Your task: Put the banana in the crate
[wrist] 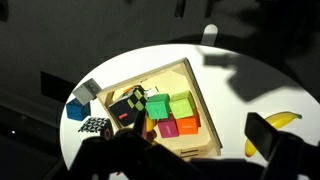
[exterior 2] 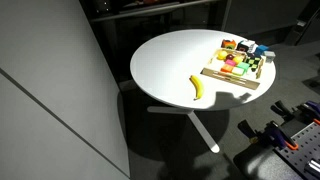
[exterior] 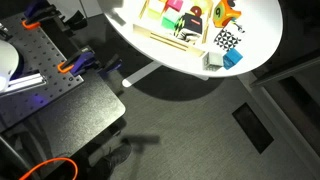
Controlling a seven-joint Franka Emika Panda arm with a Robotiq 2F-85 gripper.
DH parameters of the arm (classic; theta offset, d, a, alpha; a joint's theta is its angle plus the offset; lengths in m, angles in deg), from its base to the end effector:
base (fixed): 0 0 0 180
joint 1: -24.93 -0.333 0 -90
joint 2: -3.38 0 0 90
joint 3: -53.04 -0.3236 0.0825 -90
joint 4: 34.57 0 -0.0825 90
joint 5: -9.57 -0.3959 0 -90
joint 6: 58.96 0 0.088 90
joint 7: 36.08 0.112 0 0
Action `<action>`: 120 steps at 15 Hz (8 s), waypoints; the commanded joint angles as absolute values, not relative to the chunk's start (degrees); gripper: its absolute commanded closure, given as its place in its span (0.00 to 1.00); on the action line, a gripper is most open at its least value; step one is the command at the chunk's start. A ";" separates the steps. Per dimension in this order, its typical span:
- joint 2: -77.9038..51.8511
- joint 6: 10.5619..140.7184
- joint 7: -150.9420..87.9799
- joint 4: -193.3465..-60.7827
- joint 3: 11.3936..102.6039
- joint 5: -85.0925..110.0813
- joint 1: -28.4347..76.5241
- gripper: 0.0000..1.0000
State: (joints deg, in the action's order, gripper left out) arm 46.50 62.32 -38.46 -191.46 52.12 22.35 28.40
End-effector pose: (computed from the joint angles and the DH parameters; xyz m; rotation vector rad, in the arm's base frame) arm 0.3361 -0.0263 0.4432 2.9185 0.1418 0.1766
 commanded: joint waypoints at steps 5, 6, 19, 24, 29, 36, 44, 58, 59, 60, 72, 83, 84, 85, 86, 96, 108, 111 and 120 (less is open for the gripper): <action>46.50 62.09 -38.28 -191.33 52.38 22.54 28.08 0.00; 46.50 62.09 -38.28 -191.33 52.38 22.54 28.08 0.00; 46.50 62.09 -38.28 -191.33 52.38 22.54 28.08 0.00; 46.50 62.09 -38.28 -191.33 52.38 22.54 28.08 0.00; 44.93 63.01 -37.21 -190.27 52.27 22.80 28.74 0.00; 36.93 67.51 -34.12 -186.57 51.33 22.62 28.94 0.00; 24.40 72.58 -32.33 -179.68 51.61 20.08 27.54 0.00; 3.27 73.75 -31.35 -166.21 50.82 6.25 22.75 0.00; 1.96 73.50 -30.66 -165.30 50.61 5.62 22.50 0.00; 0.45 73.42 -29.01 -164.45 50.30 5.66 22.20 0.00; -9.48 69.65 -19.29 -159.64 49.52 9.30 17.75 0.00; -12.83 70.19 -18.54 -157.14 49.64 9.70 17.34 0.00; -13.59 70.65 -18.29 -156.83 49.69 9.93 17.20 0.00; -14.54 71.34 -18.02 -156.45 49.78 10.20 17.02 0.00; -15.57 72.08 -17.85 -155.98 49.84 10.38 16.81 0.00; -25.05 79.06 -13.97 -150.23 52.36 15.80 11.73 0.00; -33.75 82.59 0.91 -143.64 58.02 20.35 4.04 0.00; -35.07 84.26 1.84 -143.40 57.90 19.90 4.18 0.00; -35.80 85.76 1.16 -143.34 58.15 19.57 4.28 0.68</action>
State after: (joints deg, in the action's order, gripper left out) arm -35.82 85.84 0.86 -144.47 57.58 19.88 4.73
